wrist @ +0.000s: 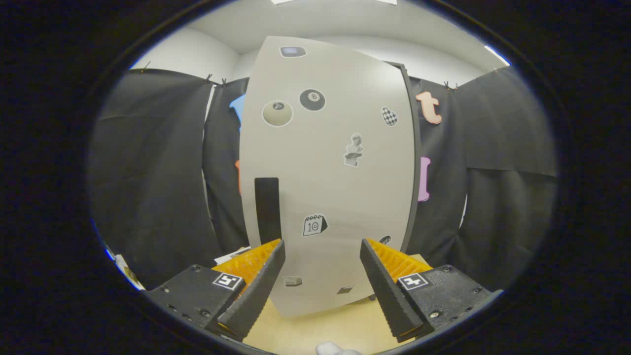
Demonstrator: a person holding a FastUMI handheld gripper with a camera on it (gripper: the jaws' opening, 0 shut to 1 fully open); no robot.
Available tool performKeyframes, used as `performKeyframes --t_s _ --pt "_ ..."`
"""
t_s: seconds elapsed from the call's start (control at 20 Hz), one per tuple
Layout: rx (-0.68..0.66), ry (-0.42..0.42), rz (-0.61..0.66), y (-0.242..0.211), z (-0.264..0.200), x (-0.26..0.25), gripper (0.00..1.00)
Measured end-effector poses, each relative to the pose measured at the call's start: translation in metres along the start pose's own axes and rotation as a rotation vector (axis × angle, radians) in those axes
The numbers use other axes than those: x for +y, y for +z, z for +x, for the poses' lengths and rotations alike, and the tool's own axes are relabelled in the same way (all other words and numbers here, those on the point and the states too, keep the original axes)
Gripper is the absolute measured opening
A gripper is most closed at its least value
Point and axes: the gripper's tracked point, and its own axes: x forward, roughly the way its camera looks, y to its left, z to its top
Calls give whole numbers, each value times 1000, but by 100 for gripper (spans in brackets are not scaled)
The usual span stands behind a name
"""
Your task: Open the shoe cabinet door, grab the shoes and put them into the shoe cabinet, then close the shoe cabinet door.
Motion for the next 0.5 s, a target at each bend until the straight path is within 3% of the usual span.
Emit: performKeyframes --t_s 0.5 --pt "-24 -90 -3 14 -70 -25 100"
